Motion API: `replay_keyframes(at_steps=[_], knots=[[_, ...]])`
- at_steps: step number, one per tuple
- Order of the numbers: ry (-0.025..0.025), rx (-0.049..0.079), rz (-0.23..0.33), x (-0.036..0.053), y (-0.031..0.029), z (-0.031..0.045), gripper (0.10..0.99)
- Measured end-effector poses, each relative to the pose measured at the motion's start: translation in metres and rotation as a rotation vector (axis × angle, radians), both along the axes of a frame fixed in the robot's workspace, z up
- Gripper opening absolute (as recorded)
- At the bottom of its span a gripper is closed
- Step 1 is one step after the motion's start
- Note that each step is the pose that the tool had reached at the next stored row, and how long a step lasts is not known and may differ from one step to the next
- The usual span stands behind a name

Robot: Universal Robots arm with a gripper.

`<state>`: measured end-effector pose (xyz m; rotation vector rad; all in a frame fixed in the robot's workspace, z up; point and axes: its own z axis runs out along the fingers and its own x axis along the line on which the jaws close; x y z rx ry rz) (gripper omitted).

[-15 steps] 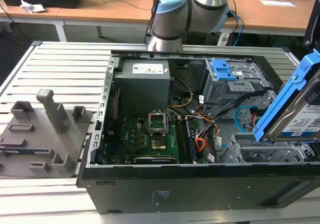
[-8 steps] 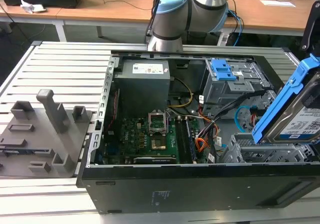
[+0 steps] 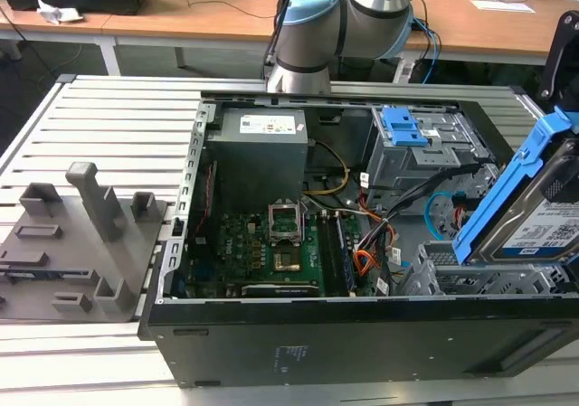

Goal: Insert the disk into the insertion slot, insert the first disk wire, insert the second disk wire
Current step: 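Insert the disk into the insertion slot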

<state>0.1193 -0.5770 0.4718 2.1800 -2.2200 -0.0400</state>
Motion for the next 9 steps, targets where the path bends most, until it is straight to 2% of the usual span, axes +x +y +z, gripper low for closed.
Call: replay_keyframes(at_steps=[7,9], knots=[[0.0,0.0,0.0,0.0002,0.0014,-0.0054,0.361],[0.0,0.0,0.0,0.0003,0.0082,-0.0056,0.361]])
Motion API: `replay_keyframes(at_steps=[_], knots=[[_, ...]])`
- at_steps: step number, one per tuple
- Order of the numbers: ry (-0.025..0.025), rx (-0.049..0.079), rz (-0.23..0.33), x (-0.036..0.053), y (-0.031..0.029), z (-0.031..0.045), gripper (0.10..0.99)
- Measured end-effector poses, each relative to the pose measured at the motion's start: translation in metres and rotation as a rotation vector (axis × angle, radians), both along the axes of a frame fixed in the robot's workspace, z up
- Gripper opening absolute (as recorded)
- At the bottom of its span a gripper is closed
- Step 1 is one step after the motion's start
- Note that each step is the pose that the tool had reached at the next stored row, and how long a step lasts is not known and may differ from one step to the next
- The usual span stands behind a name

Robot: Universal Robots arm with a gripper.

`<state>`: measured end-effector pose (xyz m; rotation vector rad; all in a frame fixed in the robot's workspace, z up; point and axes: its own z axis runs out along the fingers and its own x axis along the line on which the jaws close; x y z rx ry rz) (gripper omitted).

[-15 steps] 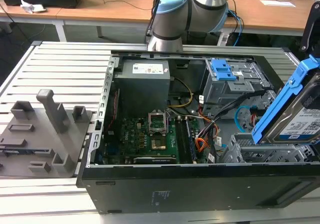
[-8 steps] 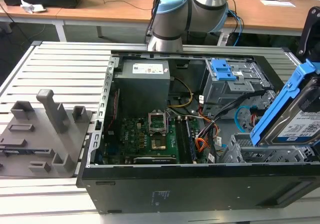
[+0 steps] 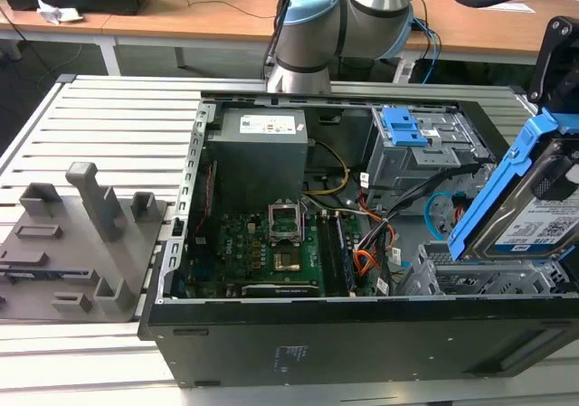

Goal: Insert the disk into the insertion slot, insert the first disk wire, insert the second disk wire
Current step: 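Insert the disk into the insertion slot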

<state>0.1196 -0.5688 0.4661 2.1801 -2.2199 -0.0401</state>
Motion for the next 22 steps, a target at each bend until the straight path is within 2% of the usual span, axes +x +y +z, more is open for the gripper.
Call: replay_keyframes(at_steps=[3,5,9,14,22], knots=[[0.0,0.0,0.0,0.0,0.0064,-0.0001,0.361],[0.0,0.0,0.0,0.0,0.013,-0.0003,0.361],[0.0,0.0,0.0,-0.0001,0.0208,-0.001,0.361],[0.0,-0.001,0.0,-0.0002,0.0212,-0.0136,0.361],[0.0,-0.001,0.0,-0.001,0.0209,-0.022,0.361]])
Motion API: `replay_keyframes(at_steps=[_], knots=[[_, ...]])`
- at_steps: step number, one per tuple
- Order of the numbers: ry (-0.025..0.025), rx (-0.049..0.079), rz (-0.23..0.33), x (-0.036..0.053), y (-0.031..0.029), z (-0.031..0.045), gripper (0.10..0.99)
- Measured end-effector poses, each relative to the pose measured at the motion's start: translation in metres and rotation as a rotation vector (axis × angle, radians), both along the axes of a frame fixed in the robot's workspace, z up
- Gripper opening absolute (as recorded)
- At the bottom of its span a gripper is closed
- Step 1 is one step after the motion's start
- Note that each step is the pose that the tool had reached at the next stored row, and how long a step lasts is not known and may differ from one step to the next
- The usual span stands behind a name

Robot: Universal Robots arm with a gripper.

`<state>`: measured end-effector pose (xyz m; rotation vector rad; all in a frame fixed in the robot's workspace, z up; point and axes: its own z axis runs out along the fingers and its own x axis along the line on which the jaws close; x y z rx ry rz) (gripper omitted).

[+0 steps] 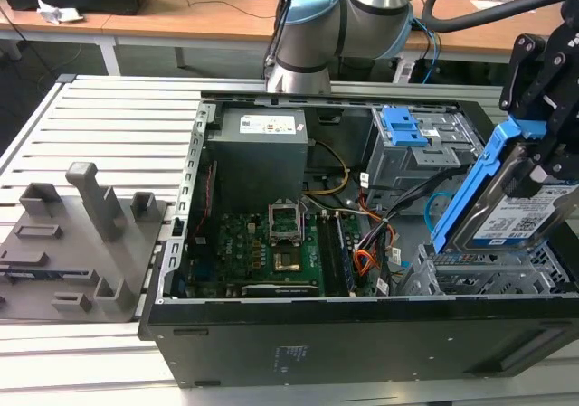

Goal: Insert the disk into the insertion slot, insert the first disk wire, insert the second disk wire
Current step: 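Insert the disk into the insertion slot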

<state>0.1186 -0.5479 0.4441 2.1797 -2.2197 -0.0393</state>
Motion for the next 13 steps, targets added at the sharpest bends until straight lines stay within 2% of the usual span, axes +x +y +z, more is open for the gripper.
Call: replay_keyframes(at_steps=[8,11,13], knots=[[0.0,0.0,0.0,0.0,-0.0017,-0.0136,0.361],[0.0,0.0,0.0,0.0,-0.0017,-0.0207,0.361],[0.0,0.0,0.0,0.0,-0.0017,-0.0291,0.361]])
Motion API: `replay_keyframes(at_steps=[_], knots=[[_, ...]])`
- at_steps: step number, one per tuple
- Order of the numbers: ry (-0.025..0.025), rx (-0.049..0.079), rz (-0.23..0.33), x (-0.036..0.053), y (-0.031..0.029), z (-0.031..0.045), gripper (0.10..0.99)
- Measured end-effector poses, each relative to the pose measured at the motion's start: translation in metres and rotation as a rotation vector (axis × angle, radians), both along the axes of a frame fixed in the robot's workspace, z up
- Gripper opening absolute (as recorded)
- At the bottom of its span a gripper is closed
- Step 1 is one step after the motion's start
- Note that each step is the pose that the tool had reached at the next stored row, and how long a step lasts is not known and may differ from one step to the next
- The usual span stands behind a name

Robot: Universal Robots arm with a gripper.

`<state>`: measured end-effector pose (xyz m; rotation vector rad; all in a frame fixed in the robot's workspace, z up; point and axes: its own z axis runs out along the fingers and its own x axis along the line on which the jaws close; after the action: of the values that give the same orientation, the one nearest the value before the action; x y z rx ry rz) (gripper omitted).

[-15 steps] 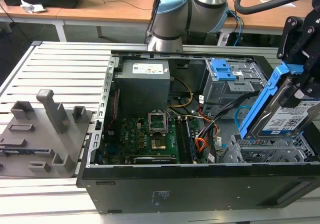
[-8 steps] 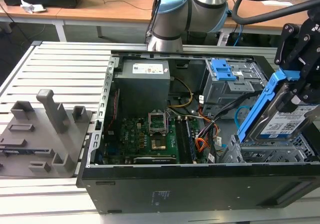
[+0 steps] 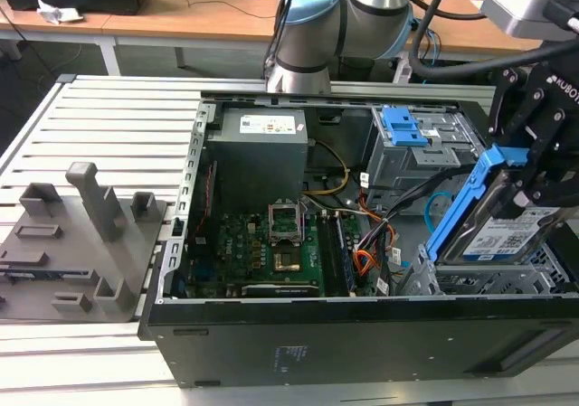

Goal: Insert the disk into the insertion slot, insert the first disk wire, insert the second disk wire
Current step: 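Insert the disk into the insertion slot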

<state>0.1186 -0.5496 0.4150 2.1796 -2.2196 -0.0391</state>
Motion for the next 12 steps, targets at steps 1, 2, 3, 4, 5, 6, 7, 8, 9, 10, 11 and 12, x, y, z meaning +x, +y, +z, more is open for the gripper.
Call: replay_keyframes(at_steps=[1,2,3,4,5,6,7,8,9,10,11,12], knots=[[0.0,0.0,0.0,0.0,0.0,-0.0027,0.361],[0.0,0.0,0.0,0.0,0.0,-0.0052,0.361],[0.0,0.0,0.0,0.0,0.0,-0.0065,0.361],[-0.0001,0.0,0.0,0.0,0.0,-0.0079,0.361],[0.0,0.0,0.0,0.0,0.0,-0.0105,0.361],[0.0,0.0,0.0,0.0,0.0,-0.014,0.361],[0.0,0.0,0.0,0.0,0.0,-0.0158,0.361],[0.0,0.0,0.0,0.0,0.0,-0.0174,0.361],[0.0,0.0,0.0,0.0,0.0,-0.0197,0.361],[0.0,0.0,0.0,0.0,0.0,-0.0199,0.361],[0.0,0.0,0.0,0.0,0.0,-0.0199,0.361],[0.0,0.0,0.0,0.0,0.0,-0.02,0.361]])
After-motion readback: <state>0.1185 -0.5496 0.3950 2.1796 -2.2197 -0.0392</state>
